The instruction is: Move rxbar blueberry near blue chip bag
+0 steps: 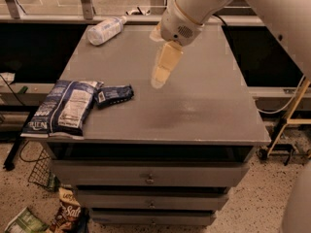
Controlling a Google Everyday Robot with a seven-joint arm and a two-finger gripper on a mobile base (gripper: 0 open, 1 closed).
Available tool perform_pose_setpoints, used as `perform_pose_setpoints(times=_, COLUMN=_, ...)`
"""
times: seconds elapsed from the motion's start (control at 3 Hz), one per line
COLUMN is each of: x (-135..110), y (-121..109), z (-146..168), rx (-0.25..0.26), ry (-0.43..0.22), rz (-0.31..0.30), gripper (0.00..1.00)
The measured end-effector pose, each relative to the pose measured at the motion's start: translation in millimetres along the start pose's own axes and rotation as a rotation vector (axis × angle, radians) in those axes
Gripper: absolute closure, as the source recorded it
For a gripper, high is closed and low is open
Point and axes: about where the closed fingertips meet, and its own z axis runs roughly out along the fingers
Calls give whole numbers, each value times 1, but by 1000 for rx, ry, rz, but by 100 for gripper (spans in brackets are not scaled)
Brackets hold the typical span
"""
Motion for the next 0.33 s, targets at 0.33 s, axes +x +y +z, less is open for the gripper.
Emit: perform_pose_setpoints(times=0.33, x=56, y=-10, z=-31, rx=73, ry=-12, rz=95, gripper=0)
